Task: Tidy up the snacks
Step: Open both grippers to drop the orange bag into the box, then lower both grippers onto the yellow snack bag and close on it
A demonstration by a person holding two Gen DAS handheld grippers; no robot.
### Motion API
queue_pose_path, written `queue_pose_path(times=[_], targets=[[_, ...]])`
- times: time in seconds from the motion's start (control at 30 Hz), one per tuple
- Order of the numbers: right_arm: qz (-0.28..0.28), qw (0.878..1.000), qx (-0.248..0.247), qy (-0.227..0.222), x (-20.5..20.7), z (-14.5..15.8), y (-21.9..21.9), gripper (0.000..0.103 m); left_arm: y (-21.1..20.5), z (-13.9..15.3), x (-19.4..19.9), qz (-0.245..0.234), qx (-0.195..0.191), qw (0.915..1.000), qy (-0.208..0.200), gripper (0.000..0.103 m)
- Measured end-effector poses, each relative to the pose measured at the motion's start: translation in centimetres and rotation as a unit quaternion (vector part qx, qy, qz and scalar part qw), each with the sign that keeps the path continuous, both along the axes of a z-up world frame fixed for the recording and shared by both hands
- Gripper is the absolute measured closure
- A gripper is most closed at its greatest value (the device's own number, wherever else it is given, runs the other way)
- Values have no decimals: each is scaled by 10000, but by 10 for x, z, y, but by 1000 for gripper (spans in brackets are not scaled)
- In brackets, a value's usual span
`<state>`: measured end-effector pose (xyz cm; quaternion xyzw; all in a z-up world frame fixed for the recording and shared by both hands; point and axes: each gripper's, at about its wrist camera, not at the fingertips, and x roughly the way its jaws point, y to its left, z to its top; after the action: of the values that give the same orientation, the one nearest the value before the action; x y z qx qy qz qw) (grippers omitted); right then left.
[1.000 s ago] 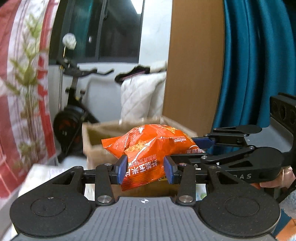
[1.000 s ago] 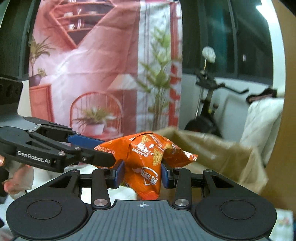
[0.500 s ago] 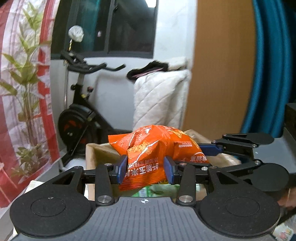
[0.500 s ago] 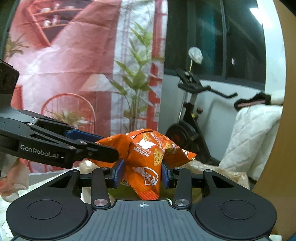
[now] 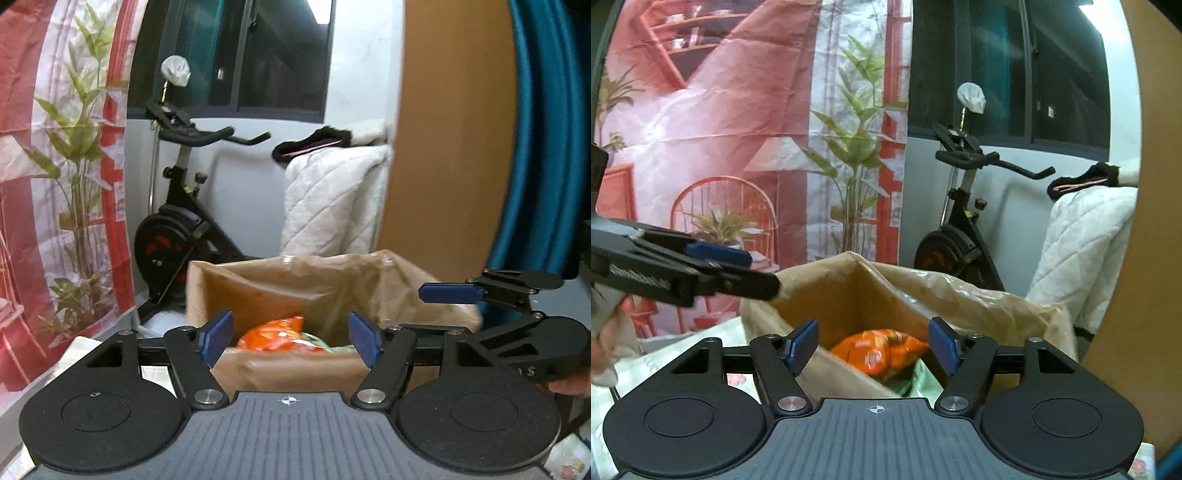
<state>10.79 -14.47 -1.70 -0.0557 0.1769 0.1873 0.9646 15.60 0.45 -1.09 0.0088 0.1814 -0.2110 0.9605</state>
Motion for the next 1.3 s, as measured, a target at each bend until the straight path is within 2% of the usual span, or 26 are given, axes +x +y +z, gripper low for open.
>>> queue_pose_path(times=[0.13, 0.3, 0.57, 0.8, 0.97, 1.1, 1.3], targets=[[-52, 10000, 66, 28, -32, -4, -24, 42, -16, -12, -27, -214, -129, 9996, 101, 32], [-198, 9994, -23, 282, -69, -28, -48, 43, -35, -41, -45, -549, -406, 9954, 667, 33], [-478, 9936, 147, 1015, -117, -82, -81, 43, -64, -93, -56, -1024, -511, 9803, 1612, 34], [-393, 9872, 137, 1542, -149, -118, -95, 42, -85, -122, -65, -1390, -553, 9658, 2120, 35], [-279, 9833, 132, 1796, -159, -133, -96, 39, -99, -138, -68, -1581, -550, 9567, 2380, 35], [-179, 9785, 247, 2039, -157, -145, -97, 29, -106, -145, -73, -1663, -462, 9535, 2470, 35], [-123, 9691, 662, 2374, -143, -161, -103, 27, -116, -160, -64, -1561, -425, 9505, 2653, 34]])
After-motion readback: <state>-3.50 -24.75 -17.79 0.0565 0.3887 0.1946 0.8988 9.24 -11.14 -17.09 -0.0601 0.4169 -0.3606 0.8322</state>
